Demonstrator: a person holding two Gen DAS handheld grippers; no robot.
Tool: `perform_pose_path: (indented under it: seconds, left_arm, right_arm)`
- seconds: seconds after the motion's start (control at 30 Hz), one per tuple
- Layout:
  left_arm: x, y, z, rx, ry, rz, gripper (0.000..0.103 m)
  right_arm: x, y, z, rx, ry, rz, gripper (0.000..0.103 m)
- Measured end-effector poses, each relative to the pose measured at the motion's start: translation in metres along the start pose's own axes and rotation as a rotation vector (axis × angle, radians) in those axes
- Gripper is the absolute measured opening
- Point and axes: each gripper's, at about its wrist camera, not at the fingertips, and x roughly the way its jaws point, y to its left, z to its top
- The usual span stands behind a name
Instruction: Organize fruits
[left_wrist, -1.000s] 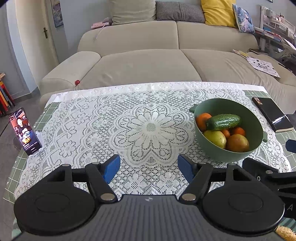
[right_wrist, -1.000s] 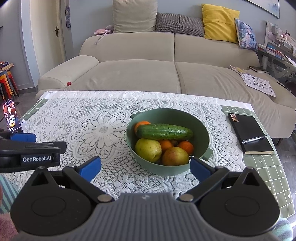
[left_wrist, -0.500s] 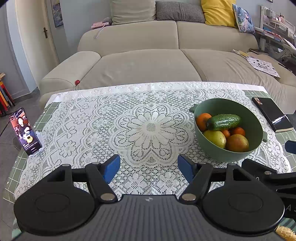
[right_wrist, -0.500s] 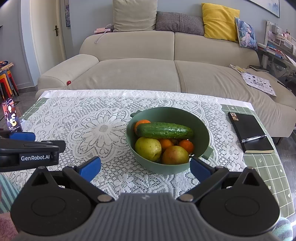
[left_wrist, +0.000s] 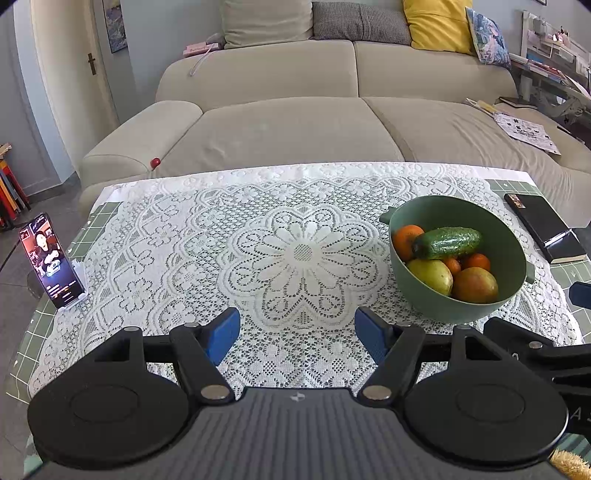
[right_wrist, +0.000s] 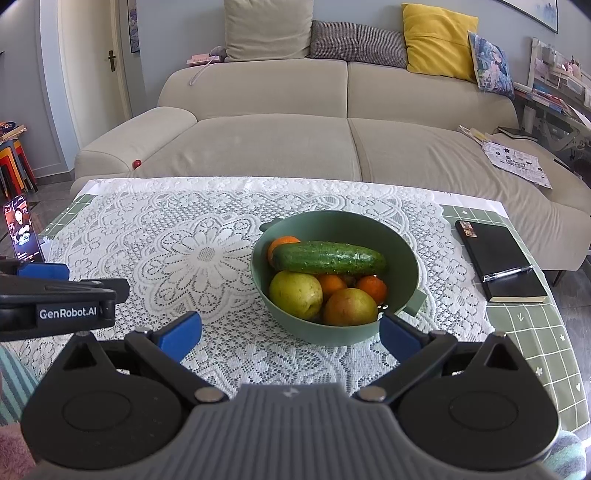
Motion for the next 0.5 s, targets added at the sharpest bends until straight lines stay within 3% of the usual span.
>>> perform_pose_path:
  seconds: [0.5]
  left_arm:
    - [0.0004, -0.001, -0.0023, -0.004, 0.005, -0.001, 0.083]
  right_arm:
    - [0.0002, -0.0001, -0.0007, 0.001, 0.0, 0.0, 0.099]
